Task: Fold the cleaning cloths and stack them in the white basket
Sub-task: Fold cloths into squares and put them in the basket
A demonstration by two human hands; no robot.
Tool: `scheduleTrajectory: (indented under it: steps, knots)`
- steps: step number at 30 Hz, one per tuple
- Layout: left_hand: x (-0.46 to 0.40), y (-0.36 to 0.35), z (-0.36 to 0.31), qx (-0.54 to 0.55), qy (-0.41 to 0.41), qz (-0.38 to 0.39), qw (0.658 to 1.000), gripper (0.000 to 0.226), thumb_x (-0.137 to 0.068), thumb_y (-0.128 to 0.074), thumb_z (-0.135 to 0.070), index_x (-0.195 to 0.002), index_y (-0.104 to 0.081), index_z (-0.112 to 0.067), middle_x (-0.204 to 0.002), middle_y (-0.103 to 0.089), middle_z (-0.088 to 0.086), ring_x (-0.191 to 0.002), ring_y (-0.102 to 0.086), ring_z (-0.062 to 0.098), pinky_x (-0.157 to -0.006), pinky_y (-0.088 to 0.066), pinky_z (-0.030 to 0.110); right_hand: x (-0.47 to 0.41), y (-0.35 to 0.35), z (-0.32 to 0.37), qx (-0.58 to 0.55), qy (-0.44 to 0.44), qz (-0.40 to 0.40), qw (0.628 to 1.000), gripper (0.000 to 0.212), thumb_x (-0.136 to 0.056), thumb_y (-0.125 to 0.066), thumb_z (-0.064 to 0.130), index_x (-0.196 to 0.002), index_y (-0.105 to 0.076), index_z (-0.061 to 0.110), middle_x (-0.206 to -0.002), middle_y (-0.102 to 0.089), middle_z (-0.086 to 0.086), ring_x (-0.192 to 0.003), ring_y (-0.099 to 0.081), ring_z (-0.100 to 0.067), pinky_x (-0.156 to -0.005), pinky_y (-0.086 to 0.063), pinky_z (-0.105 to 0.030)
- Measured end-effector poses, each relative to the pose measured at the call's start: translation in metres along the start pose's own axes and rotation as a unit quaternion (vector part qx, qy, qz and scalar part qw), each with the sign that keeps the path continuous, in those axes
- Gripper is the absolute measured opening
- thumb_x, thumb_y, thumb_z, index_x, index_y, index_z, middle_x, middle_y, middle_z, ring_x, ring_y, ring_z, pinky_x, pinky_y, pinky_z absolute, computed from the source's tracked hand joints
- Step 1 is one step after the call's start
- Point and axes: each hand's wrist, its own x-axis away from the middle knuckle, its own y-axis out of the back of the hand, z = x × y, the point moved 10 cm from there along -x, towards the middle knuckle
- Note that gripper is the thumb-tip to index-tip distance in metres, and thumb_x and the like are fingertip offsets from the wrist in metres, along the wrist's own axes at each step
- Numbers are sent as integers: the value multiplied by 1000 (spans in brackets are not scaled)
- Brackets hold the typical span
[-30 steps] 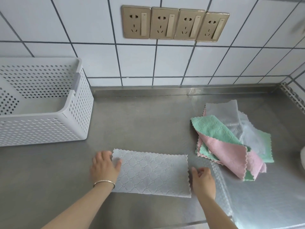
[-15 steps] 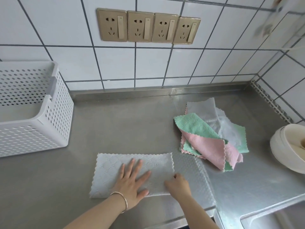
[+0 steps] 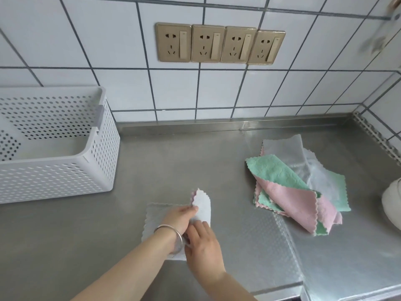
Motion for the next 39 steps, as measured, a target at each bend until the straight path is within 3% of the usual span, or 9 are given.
scheduleTrajectory:
  steps: [4, 10, 13, 16, 21, 26, 30, 35, 39]
  knots:
    - [-3, 32, 20, 13, 12, -54, 998, 23, -94, -50, -23, -79, -63, -11, -78, -57, 9, -73, -50, 22, -71, -44, 39, 7, -10, 24, -1, 110, 4, 994, 37, -58, -48, 12, -93, -49, 23, -97, -47, 7, -82, -43, -16, -68, -37, -25]
    - [2, 86, 25, -144, -51, -144, 978, 27, -97, -44, -20, -83, -61, -5, -76, -61, 15, -80, -53, 33, -72, -38, 33, 26, -53, -14, 81, 23, 171, 982, 93, -50, -69, 23, -138, -40, 19, -145, -44, -2, -132, -32, -21, -104, -25, -36]
    - [3, 104, 36, -208, -23, -185, 960, 38, -97, -43, -24, -60, -41, -15, -58, -44, 5, -71, -44, 29, -63, -29, 30, 31, -67, -21, 103, -3, 200, 974, 77, -62, -49, 19, -138, -40, 18, -146, -42, -1, -138, -23, -21, -109, -12, -34]
    - [2, 112, 46, -225, -7, -213, 951, 31, -96, -43, -27, -73, -54, -10, -86, -65, 19, -82, -54, 32, -69, -37, 31, 34, -77, -22, 108, -12, 212, 971, 72, -65, -30, 16, -137, -41, 20, -143, -45, 0, -135, -29, -19, -110, -8, -34]
    - [1, 118, 57, -234, 12, -255, 938, 33, -96, -44, -28, -96, -63, -2, -104, -66, 21, -96, -58, 37, -74, -40, 33, 30, -82, -18, 119, 2, 199, 973, 75, -65, -25, 14, -138, -41, 20, -145, -41, 0, -136, -28, -20, -110, -12, -39]
    - [-2, 124, 71, -241, 29, -266, 933, 27, -93, -48, -35, -100, -62, -13, -103, -68, 12, -96, -60, 34, -74, -43, 32, 30, -89, -23, 132, -1, 199, 971, 76, -67, -27, 16, -143, -34, 17, -146, -40, 1, -145, 3, -18, -110, -13, -41]
    - [1, 125, 71, -224, 13, -280, 933, 28, -90, -53, -36, -113, -58, -20, -106, -68, 1, -98, -61, 29, -73, -40, 29, 32, -90, -23, 140, 5, 219, 966, 72, -66, -31, 20, -137, -42, 16, -145, -44, 0, -144, -5, -18, -111, -9, -38]
    - [11, 123, 54, -266, -135, -309, 903, 46, -83, -62, -27, -124, -53, -8, -117, -55, 12, -103, -56, 31, -85, -46, 38, 24, -68, -8, 123, 13, 197, 973, 65, -65, -41, 33, -124, -61, 17, -134, -55, 0, -130, -44, -19, -106, -16, -37]
    - [14, 69, 40, -462, -289, -194, 816, 51, -84, -39, -40, -126, -51, -12, -129, -57, 7, -124, -38, 20, -107, -21, 31, 1, -76, -10, 159, 0, 185, 970, 54, -95, -23, 35, -126, -58, 8, -138, -52, -6, -132, -32, -20, -109, -12, -38]
